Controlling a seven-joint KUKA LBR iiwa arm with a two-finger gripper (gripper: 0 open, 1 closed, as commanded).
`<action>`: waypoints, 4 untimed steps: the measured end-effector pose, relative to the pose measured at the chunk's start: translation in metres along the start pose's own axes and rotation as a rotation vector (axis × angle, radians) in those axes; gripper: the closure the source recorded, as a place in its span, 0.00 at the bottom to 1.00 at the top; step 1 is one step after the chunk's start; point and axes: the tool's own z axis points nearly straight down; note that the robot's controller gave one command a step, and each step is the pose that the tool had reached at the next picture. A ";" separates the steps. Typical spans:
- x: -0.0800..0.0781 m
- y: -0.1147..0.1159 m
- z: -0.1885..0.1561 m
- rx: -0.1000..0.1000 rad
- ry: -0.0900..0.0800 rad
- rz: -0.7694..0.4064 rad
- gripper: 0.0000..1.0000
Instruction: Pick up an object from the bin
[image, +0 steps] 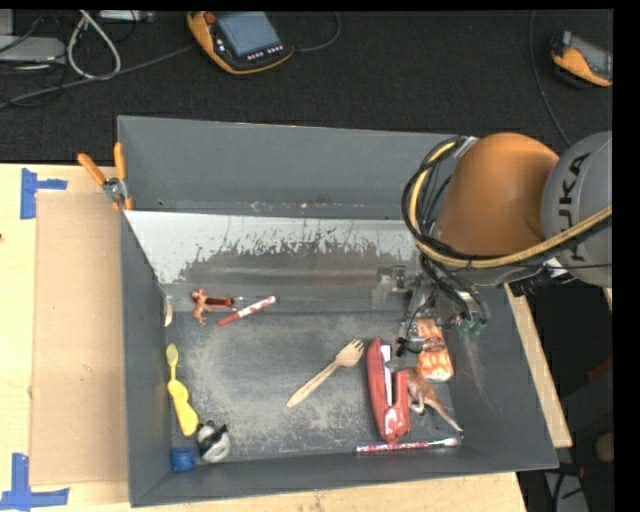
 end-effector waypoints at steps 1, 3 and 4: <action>-0.003 0.046 0.088 -0.001 -0.001 -0.056 0.00; 0.008 0.076 0.092 -0.001 0.006 -0.175 0.00; 0.001 0.072 0.114 0.000 -0.005 -0.535 0.00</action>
Offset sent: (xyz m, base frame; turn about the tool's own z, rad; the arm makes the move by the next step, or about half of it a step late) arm 0.0230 0.0911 -0.0682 -0.3052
